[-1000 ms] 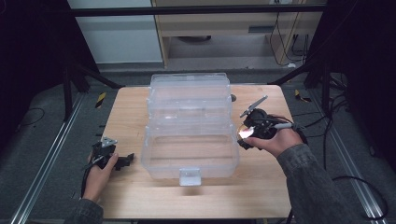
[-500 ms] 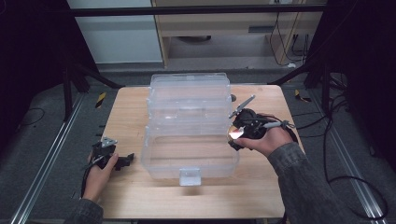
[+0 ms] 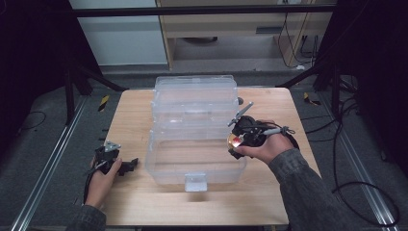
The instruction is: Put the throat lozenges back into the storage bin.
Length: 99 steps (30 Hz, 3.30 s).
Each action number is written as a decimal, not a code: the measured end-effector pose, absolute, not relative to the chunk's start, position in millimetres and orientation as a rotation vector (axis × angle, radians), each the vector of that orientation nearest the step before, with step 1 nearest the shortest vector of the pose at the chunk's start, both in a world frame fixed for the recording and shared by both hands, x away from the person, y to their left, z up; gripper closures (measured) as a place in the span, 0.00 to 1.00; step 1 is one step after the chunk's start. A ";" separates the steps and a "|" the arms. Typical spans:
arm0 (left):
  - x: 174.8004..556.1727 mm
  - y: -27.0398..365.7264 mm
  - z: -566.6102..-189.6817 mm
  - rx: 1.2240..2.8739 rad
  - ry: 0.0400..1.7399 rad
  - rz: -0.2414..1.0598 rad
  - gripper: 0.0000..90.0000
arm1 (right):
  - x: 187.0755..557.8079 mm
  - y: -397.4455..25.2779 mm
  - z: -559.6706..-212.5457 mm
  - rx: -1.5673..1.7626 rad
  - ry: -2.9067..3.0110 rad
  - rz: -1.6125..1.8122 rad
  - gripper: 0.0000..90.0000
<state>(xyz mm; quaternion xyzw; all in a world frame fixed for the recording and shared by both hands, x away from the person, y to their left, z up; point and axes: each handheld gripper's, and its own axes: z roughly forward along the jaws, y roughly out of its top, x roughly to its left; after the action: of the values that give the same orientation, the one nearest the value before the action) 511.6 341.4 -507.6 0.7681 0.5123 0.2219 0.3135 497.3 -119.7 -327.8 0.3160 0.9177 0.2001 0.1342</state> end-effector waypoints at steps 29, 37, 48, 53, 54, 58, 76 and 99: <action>511.7 341.6 -507.5 2.029 1.349 0.583 0.00 | 498.3 -104.7 -368.0 0.941 2.708 0.542 0.23; 511.8 341.3 -507.6 2.025 1.350 0.583 0.00 | 497.6 -107.0 -371.7 0.959 2.709 0.528 0.23; 511.9 341.3 -507.6 2.025 1.349 0.583 0.00 | 497.8 -107.9 -376.5 0.983 2.718 0.515 0.23; 511.9 341.3 -507.6 2.026 1.348 0.583 0.00 | 498.2 -107.4 -379.3 0.984 2.728 0.505 0.23; 511.9 341.3 -507.6 2.025 1.348 0.582 0.00 | 498.2 -107.3 -380.0 0.988 2.729 0.502 0.23; 512.1 341.4 -507.6 2.027 1.346 0.581 0.00 | 498.7 -106.0 -381.6 0.994 2.735 0.502 0.23; 512.4 341.5 -507.6 2.030 1.341 0.582 0.00 | 496.2 -114.5 -369.0 1.021 2.702 0.548 0.29; 501.6 338.6 -473.6 2.024 1.197 0.586 0.04 | 500.3 -126.1 -342.9 0.895 2.686 0.524 0.25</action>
<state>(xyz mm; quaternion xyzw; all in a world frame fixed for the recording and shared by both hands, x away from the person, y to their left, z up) 501.6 338.6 -473.6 0.7819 0.4626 0.2263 0.3514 500.3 -126.1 -342.9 0.3083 0.9248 0.1804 0.1307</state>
